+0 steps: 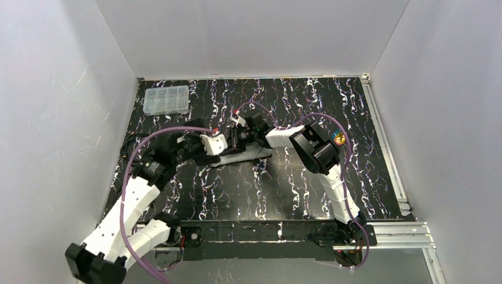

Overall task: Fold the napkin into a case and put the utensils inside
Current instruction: Smooth out the smaller rectangle-folded napkin at the center of the board, then pick up the smaller rectangle-folded napkin from the center of the board.

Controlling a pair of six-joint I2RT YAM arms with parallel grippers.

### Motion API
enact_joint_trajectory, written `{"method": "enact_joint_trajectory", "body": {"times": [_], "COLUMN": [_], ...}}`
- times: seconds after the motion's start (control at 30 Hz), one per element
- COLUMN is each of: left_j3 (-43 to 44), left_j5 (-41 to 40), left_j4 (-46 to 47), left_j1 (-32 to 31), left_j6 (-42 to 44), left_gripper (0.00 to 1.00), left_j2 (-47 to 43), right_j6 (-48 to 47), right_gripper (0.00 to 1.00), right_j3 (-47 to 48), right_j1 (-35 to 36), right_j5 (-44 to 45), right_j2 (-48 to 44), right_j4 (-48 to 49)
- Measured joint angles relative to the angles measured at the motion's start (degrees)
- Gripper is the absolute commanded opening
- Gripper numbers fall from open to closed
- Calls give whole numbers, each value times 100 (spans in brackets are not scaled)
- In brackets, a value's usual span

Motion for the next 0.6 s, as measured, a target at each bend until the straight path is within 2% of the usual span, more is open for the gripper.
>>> {"method": "enact_joint_trajectory", "body": {"times": [0.07,0.13,0.33,0.6], "left_j3": [-354,-776,-2107,-2011], "left_j5": [146,385,1115,1613], "left_j4": [330,452,872,1239], "left_j1": [7,35,328,750], "left_j6": [271,654,1961,3447], "left_gripper": [98,95,88,86], "left_j2": [-431,-481,251,1294], "right_j6": [-15,-13,-2,68], "right_gripper": [19,19,19,19], "right_j3": [15,17,15,15], "right_j1": [2,2,2,2], "right_j5": [0,-2,-17,-48], "right_j2": [0,0,0,2], "right_j4": [-24,-28,-15,17]}}
